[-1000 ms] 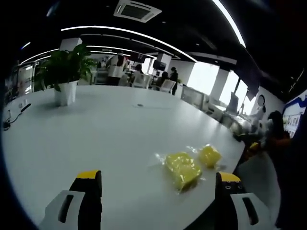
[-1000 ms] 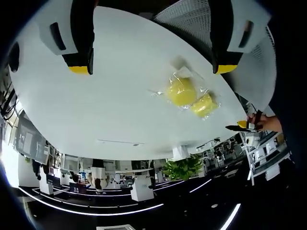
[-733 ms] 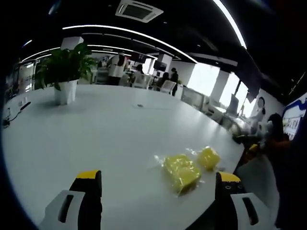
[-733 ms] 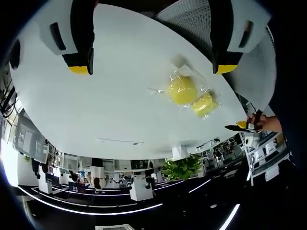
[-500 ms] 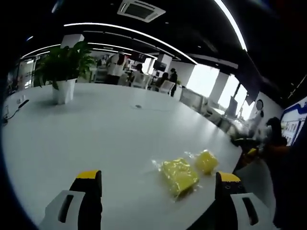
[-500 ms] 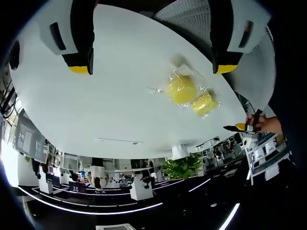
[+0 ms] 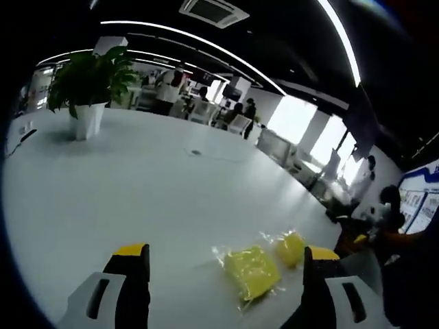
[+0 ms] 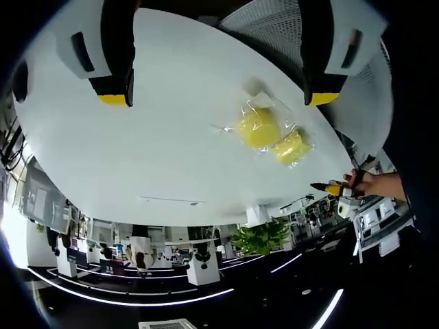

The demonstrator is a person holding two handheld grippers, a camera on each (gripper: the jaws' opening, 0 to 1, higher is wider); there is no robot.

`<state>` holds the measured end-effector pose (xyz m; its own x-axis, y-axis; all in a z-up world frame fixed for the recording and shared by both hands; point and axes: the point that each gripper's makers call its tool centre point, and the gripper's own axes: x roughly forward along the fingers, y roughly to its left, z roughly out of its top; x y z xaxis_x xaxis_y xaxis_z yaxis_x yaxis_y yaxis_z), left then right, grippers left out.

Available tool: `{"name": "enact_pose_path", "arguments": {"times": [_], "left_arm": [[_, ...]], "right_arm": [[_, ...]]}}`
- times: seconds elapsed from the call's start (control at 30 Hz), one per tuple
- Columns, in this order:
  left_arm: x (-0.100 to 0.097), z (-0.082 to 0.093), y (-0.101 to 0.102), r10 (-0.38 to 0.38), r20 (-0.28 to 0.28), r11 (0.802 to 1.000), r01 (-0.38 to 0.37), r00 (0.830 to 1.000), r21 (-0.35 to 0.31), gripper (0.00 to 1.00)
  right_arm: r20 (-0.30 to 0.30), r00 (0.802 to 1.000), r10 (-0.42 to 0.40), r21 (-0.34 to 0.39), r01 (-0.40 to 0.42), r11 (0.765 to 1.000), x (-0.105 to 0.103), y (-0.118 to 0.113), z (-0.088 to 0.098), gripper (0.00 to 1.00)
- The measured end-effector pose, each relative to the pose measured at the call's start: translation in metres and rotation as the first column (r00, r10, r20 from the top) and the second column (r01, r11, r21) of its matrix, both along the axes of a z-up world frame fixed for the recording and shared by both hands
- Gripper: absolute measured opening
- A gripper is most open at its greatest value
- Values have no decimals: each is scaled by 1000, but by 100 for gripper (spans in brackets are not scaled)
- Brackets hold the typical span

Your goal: Compare the silicone blocks by pressing each to a similar depth, holding the contact briefly, and releasing to observe deformation and rebound differences across the visible hardness samples.

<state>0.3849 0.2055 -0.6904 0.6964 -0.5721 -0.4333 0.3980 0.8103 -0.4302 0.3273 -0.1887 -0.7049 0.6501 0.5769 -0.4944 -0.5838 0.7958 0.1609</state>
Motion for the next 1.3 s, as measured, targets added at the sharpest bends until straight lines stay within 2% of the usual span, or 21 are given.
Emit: {"name": "enact_pose_path", "arguments": {"times": [0.13, 0.2, 0.33, 0.37, 0.53, 0.57, 0.63, 0.73, 0.8, 0.83, 0.93, 1.07, 1.13, 1.2, 1.3], "left_arm": [[7, -7, -6, 16, -51, 999, -18, 999, -45, 92], [8, -16, -10, 22, -100, 996, -30, 995, -81, 92], [7, -36, -13, 20, -168, 997, -32, 985, -64, 89], [8, -37, -14, 23, -171, 997, -34, 985, -63, 89], [7, -47, -22, 5, -230, 993, -32, 973, -114, 86], [5, -50, -27, -3, -274, 986, -42, 962, -159, 83], [7, -53, -31, -4, -326, 973, -71, 945, -218, 79], [11, -56, -33, 5, -348, 967, -94, 938, -239, 73], [10, -60, -38, -10, -407, 950, -119, 914, -290, 65], [10, -65, -39, -8, -425, 949, -127, 905, -290, 62], [10, -73, -43, -14, -431, 952, -120, 902, -281, 59], [10, -77, -49, -33, -459, 941, -127, 888, -314, 48], [10, -79, -49, -30, -479, 934, -145, 877, -325, 40], [12, -84, -46, -16, -491, 938, -158, 871, -310, 28], [15, -84, -49, -24, -515, 917, -186, 857, -352, 27]], "right_arm": [[0, 1000, -9, 2, 9, 1000, -1, -1, 1, 96], [-3, 1000, -14, 4, 14, 1000, -2, -2, -1, 96], [-8, 1000, -16, 4, 16, 1000, -3, -3, -2, 96], [-9, 1000, -16, 3, 16, 1000, -4, -3, -2, 96], [-16, 1000, -19, 1, 19, 1000, -5, -4, -3, 96], [-17, 1000, -19, 1, 19, 1000, -5, -5, -4, 96], [-19, 1000, -17, 2, 17, 1000, -4, -4, -5, 96], [-20, 1000, -13, 3, 13, 1000, -4, -2, -5, 96], [-21, 1000, -12, 6, 12, 1000, -4, -1, -6, 96], [-20, 1000, -12, 8, 12, 1000, -4, 0, -5, 96], [-23, 1000, -9, 11, 9, 1000, -5, 2, -6, 96], [-31, 999, -10, 12, 11, 1000, -6, 1, -8, 96], [-33, 999, -11, 13, 12, 1000, -6, 1, -9, 96], [-35, 999, -12, 12, 12, 1000, -6, 0, -9, 96], [-36, 999, -12, 12, 12, 1000, -6, 0, -9, 96]]}}
